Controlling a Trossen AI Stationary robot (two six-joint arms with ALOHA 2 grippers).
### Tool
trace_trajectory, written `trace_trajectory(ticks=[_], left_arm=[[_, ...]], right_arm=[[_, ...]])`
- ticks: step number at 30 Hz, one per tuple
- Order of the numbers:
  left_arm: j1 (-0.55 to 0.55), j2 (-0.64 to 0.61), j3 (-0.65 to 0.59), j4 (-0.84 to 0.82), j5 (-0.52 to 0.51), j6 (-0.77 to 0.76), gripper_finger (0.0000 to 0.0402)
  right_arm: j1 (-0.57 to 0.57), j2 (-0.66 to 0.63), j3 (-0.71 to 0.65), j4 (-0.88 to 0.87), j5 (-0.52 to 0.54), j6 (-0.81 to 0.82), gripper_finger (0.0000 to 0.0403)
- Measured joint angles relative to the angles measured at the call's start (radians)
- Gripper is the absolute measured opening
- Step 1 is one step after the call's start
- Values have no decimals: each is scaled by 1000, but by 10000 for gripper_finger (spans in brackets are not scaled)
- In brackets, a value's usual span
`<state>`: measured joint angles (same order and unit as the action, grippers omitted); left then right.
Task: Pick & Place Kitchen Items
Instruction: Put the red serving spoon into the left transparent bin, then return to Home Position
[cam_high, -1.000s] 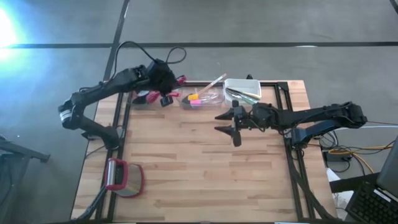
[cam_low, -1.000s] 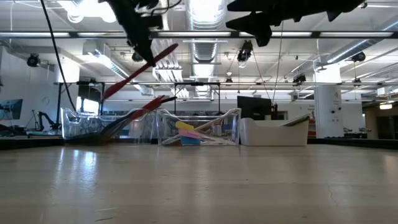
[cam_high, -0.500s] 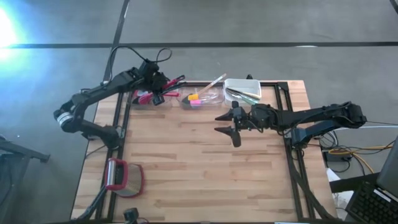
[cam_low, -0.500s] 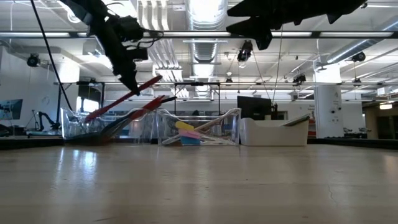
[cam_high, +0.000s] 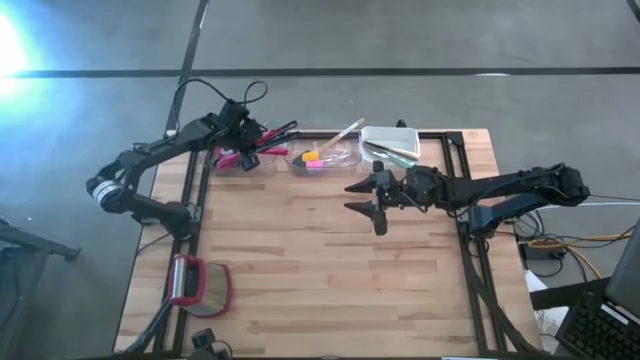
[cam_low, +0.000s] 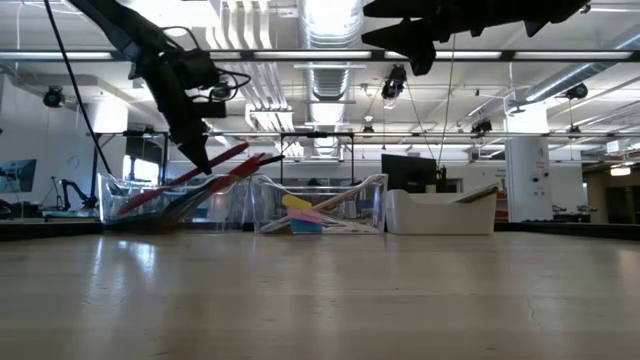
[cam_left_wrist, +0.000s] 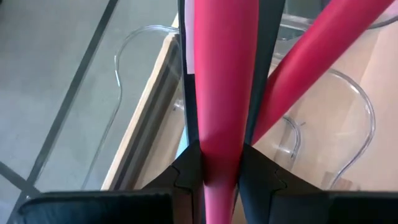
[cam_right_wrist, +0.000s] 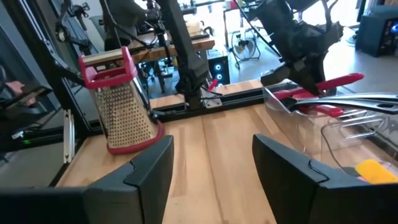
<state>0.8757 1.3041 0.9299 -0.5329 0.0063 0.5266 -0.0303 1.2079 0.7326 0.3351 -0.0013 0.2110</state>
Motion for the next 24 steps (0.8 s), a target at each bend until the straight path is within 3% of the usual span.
trace_trajectory(ticks=[6,13,16,24], left_arm=[[0,0,-3,13,1,-3,77],[0,0,-1,16,-7,-7,219],[0,0,12,9,-25,-27,257],[-31,0,204,-162,4,-163,274]], right_arm=[[2,0,0,-1,0,18,212],[2,0,0,-1,0,18,210],[2,0,0,-1,1,18,210],[2,-11,28,-2,-1,-23,209]])
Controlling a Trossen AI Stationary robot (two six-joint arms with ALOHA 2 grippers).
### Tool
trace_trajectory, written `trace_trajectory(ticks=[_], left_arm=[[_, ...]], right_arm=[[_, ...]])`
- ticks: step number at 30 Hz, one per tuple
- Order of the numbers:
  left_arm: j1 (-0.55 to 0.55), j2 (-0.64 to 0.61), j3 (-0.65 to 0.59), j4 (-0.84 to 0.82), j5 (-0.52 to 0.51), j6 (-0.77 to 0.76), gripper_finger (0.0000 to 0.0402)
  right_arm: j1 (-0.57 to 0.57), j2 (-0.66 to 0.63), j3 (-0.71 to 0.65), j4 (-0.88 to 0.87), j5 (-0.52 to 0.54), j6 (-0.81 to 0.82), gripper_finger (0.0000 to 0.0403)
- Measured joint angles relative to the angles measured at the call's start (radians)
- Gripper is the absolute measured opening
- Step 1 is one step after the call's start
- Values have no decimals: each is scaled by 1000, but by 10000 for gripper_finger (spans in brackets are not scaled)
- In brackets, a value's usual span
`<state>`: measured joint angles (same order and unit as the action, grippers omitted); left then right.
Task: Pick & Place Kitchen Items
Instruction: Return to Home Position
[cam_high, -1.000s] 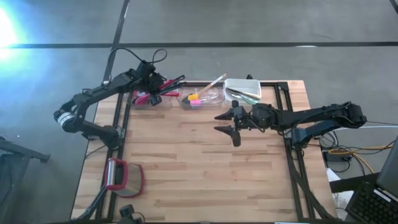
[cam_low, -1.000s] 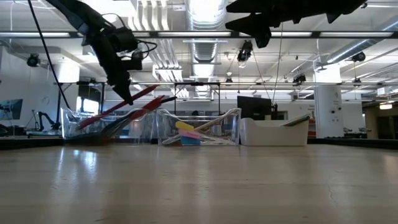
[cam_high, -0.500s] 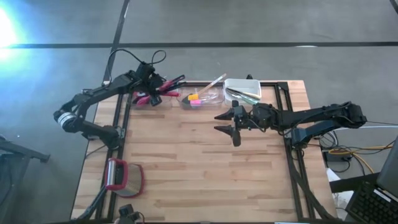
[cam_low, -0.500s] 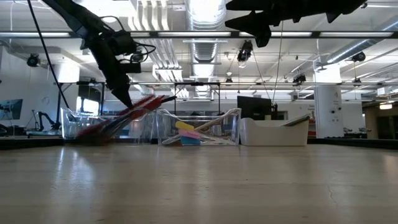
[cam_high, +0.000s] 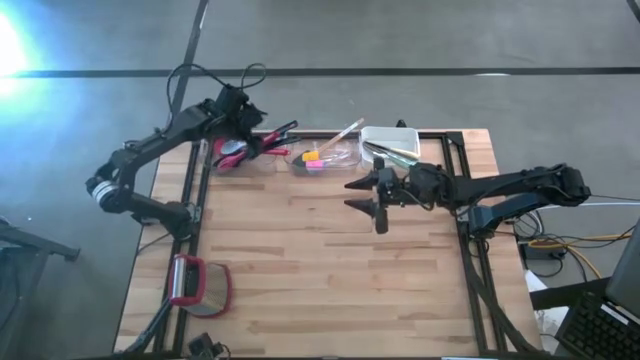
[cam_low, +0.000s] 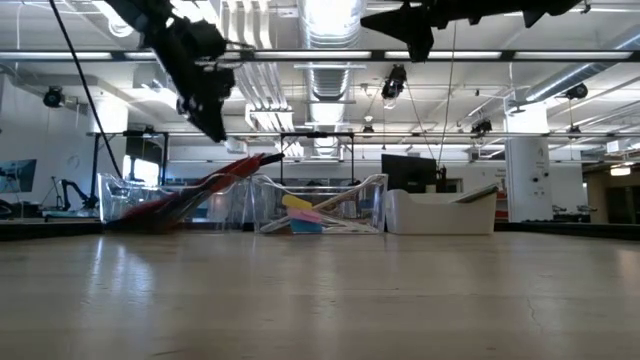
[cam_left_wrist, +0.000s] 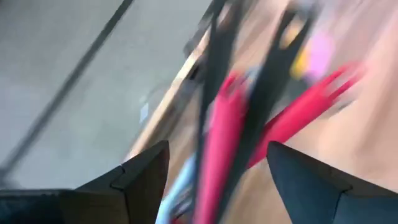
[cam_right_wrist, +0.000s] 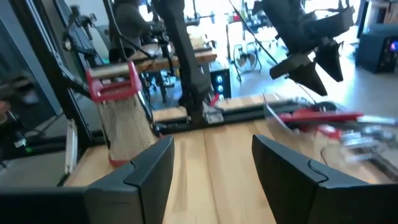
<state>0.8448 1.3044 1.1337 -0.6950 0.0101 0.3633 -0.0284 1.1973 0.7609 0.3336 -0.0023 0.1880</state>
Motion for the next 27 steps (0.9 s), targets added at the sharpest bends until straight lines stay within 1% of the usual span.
trace_trajectory(ticks=[2,4,5,6,7,8,11,14,17,18,20,22,27], left_arm=[[-29,-5,43,-16,71,-75,274],[-77,-24,56,-6,168,-107,274],[-113,-38,56,13,201,-118,274],[-157,-54,51,43,207,-124,274],[-209,-74,41,77,186,-130,273],[-267,-96,29,103,143,-130,272],[-460,-184,-23,180,-22,-130,268],[-638,-310,-105,242,-147,-134,263],[-761,-451,-205,274,-210,-181,261],[-790,-499,-237,287,-213,-196,261],[-834,-588,-294,325,-212,-225,261],[-862,-670,-347,346,-212,-238,261],[-880,-827,-459,342,-211,-314,263]], right_arm=[[0,0,18,-3,-7,-8,206],[0,0,32,-38,-16,-9,199],[0,0,38,-58,-28,-12,193],[0,0,45,-79,-41,-16,187],[1,0,51,-98,-57,-23,180],[5,-4,55,-111,-79,-37,171],[27,-39,52,-159,-103,-77,133],[54,-127,30,-225,-81,-95,80],[81,-240,-4,-297,-73,-107,25],[90,-278,-17,-303,-68,-112,17],[104,-358,-52,-301,-43,-115,14],[105,-429,-87,-297,-43,-121,13],[105,-571,-204,-298,-41,-96,9]])
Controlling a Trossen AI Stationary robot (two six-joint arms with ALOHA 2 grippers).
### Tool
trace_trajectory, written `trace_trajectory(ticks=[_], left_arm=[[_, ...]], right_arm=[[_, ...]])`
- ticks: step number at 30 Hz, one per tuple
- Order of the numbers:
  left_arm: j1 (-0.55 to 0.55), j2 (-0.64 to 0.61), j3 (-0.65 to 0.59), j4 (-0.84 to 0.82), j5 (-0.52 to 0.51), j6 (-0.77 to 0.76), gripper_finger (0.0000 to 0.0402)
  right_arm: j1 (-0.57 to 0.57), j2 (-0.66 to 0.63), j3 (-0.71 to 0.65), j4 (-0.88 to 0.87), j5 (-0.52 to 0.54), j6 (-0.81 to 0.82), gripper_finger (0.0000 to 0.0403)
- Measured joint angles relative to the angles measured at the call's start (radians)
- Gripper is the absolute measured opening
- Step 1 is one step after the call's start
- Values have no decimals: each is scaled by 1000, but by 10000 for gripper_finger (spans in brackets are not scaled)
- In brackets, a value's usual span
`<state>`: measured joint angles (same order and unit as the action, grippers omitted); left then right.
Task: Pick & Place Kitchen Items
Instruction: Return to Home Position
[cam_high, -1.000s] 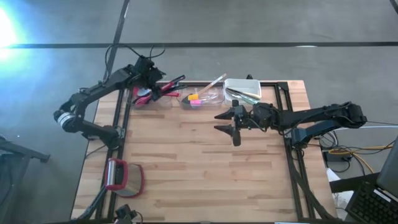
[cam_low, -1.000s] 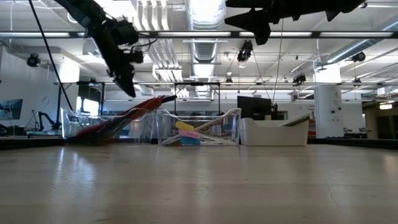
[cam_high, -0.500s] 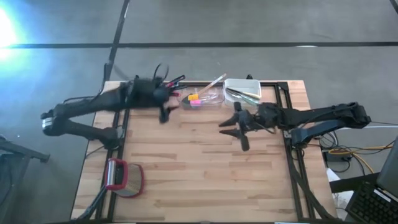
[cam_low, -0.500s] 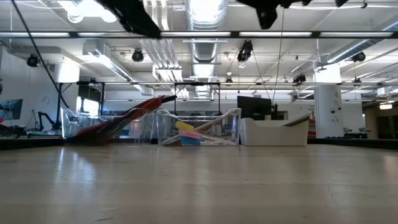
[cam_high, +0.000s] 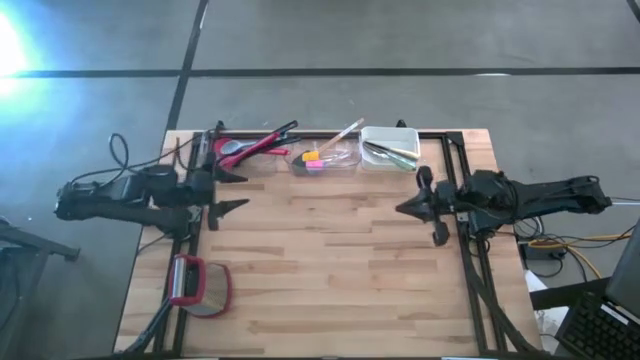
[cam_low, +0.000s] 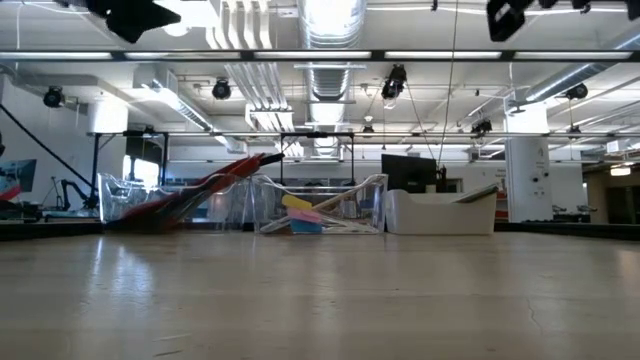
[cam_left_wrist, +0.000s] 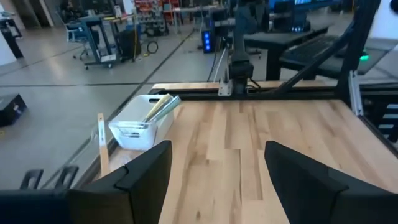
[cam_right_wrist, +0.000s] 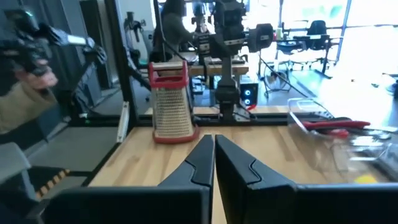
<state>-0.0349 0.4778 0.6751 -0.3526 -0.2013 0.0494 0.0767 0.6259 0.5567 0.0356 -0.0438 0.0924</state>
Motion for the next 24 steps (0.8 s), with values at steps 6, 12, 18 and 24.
trace_trajectory(ticks=[6,12,18,24], left_arm=[[-1,-131,-126,-2,-1,-24,262],[0,-192,-223,1,-3,-62,260],[0,-201,-296,48,-10,-113,260],[0,-194,-386,149,-13,-114,260]], right_arm=[[-1,-147,-167,60,-13,27,8],[-1,-240,-278,77,23,12,8],[-1,-306,-372,208,74,-38,8],[-1,-334,-449,270,74,-65,8]])
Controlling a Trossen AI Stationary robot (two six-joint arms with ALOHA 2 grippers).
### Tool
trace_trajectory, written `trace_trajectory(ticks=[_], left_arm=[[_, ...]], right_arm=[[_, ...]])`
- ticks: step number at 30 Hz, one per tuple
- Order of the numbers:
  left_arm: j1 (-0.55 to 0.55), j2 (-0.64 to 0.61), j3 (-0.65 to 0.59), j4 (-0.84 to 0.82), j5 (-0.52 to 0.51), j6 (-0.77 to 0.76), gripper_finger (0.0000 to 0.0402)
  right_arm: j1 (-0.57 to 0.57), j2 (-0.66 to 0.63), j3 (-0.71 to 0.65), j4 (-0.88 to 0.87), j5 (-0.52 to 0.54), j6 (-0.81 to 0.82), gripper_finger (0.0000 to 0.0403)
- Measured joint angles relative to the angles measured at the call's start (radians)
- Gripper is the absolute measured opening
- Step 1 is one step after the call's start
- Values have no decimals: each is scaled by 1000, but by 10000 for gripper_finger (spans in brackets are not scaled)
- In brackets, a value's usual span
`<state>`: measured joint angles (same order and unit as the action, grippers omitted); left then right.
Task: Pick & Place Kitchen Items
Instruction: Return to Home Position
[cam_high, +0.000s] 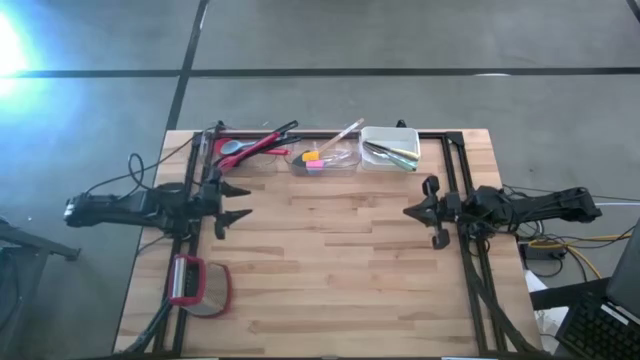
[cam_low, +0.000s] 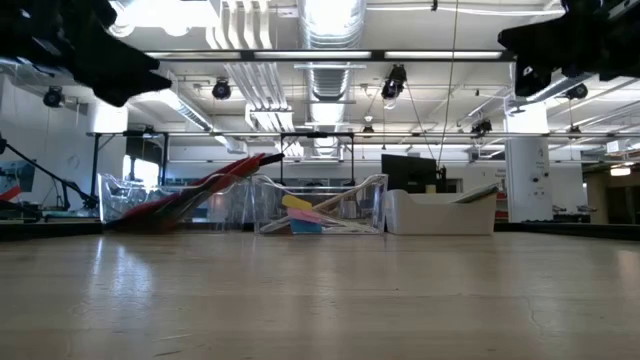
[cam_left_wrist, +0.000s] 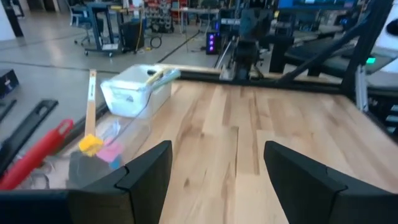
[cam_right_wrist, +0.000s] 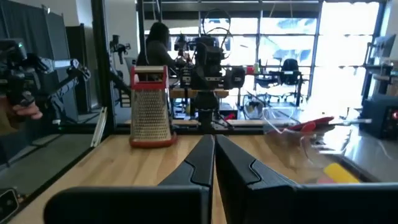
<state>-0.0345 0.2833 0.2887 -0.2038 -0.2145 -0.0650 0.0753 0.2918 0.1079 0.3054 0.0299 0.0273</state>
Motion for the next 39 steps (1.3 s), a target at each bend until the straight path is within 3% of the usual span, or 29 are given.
trace_trajectory(ticks=[9,16,24,39], left_arm=[[0,0,-100,48,-101,-28,260],[0,0,-136,60,-101,-59,260],[0,0,-190,46,-100,-59,260],[0,15,-213,50,-98,-59,260]], right_arm=[[0,-3,-81,19,3,78,8],[0,-1,-95,-14,136,49,8],[0,18,-95,-17,137,-59,8],[0,19,-95,-17,136,-50,9]])
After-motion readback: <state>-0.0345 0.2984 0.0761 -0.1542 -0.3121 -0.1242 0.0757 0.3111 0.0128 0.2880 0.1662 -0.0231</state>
